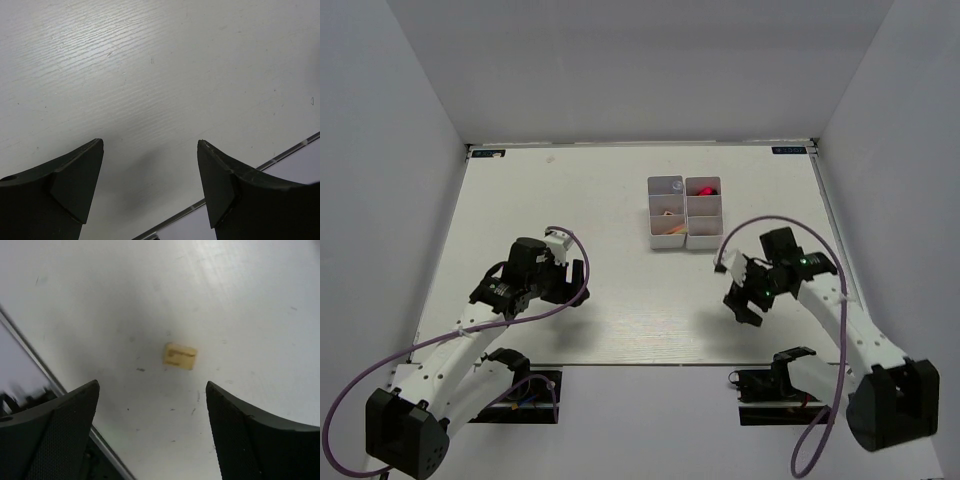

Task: Sort the stationery into containers
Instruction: Pick up the stationery from the center of the board.

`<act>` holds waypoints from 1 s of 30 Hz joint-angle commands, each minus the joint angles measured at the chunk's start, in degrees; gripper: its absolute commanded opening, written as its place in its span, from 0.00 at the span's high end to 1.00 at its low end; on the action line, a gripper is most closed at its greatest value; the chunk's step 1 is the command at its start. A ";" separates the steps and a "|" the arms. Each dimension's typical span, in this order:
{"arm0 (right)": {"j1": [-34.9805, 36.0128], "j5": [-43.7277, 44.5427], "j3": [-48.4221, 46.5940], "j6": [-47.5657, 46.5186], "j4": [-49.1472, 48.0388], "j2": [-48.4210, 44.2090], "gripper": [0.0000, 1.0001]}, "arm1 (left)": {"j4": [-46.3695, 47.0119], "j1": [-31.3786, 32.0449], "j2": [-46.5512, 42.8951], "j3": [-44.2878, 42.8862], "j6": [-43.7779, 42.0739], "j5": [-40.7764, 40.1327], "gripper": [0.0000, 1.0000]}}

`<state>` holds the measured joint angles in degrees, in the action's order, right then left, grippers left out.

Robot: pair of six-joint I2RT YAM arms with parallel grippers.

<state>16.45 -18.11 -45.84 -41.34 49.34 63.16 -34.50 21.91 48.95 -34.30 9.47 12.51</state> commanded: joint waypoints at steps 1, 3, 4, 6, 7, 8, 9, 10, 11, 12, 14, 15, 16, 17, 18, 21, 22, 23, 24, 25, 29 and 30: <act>-0.45 -7.02 7.42 -29.70 3.90 -5.59 0.12 | 0.58 -0.20 -0.96 0.20 -0.34 1.02 0.14; -1.42 -11.22 9.61 -46.68 9.44 -1.81 0.22 | 0.49 -0.20 -0.52 0.20 -0.33 1.29 0.14; -2.03 -12.73 10.59 -54.73 8.41 -0.59 0.22 | 0.57 -0.20 -0.26 0.20 -0.51 1.20 0.14; -2.30 -15.79 10.52 -56.65 6.48 0.65 0.23 | 0.31 -0.20 -0.26 0.29 -0.68 1.28 0.14; -2.56 -16.43 9.90 -56.31 4.99 2.05 0.26 | 0.14 -0.20 -0.26 0.29 -0.77 1.02 0.14; -2.91 -17.30 9.29 -57.70 4.54 3.02 0.28 | 0.14 -0.12 -0.34 0.29 -0.77 0.85 0.14; -3.52 -17.40 7.98 -58.23 4.36 3.81 0.30 | 0.14 -0.20 -0.43 0.20 -0.77 0.76 0.14; -3.53 -17.75 7.44 -60.93 5.06 4.25 0.30 | 0.14 -0.29 -0.26 0.20 -0.86 0.85 0.14; -4.22 -17.66 6.91 -64.27 5.24 5.65 0.31 | 0.14 -0.20 -0.26 0.20 -0.86 0.76 0.14; -4.58 -17.31 6.74 -67.70 5.59 6.18 0.31 | 0.14 -0.20 -0.34 0.12 -0.86 0.76 0.14; -5.72 -17.31 6.65 -70.18 4.80 6.72 0.33 | 0.22 -0.11 -0.26 0.12 -0.95 1.28 0.14; -5.99 -17.57 6.47 -70.19 3.23 7.33 0.35 | 0.14 -0.20 -0.17 0.12 -0.95 1.29 0.14; -6.08 -17.92 6.12 -70.10 2.26 7.42 0.35 | 0.05 -0.20 -0.08 0.12 -0.86 1.29 0.14; -6.34 -17.67 5.94 -70.28 1.81 7.86 0.35 | 0.05 -0.20 -0.17 0.03 -0.86 1.29 0.14; -7.04 -16.79 5.94 -72.19 1.55 8.47 0.37 | 0.31 -0.20 -0.17 0.11 -0.95 1.29 0.14; -7.92 -14.25 5.59 -75.98 0.23 9.70 0.37 | 0.31 -0.20 -0.08 0.11 -1.04 1.64 0.14; -8.27 -13.80 5.33 -77.82 0.40 10.84 0.37 | 0.14 -0.20 0.01 -0.06 -0.95 1.72 0.14; -8.62 -12.75 5.41 -78.62 0.67 11.20 0.37 | -0.04 -0.20 0.09 0.11 -1.04 1.73 0.14; -8.97 -12.57 4.98 -80.37 0.93 11.90 0.37 | -0.04 -0.20 0.01 0.03 -0.95 1.73 0.14; -9.24 -12.30 4.37 -82.13 2.32 12.34 0.37 | 0.05 -0.20 -0.17 0.03 -1.04 1.64 0.14; -9.86 -10.91 2.87 -86.53 3.74 14.01 0.37 | 0.14 -0.20 0.09 0.12 -1.13 1.81 0.14; -10.03 -10.63 2.69 -87.58 3.22 14.36 0.37 | 0.05 -0.20 0.27 0.12 -1.13 1.81 0.14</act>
<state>6.98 -29.80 -40.99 -112.73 51.03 76.73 -34.50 21.91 49.19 -34.30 8.97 12.95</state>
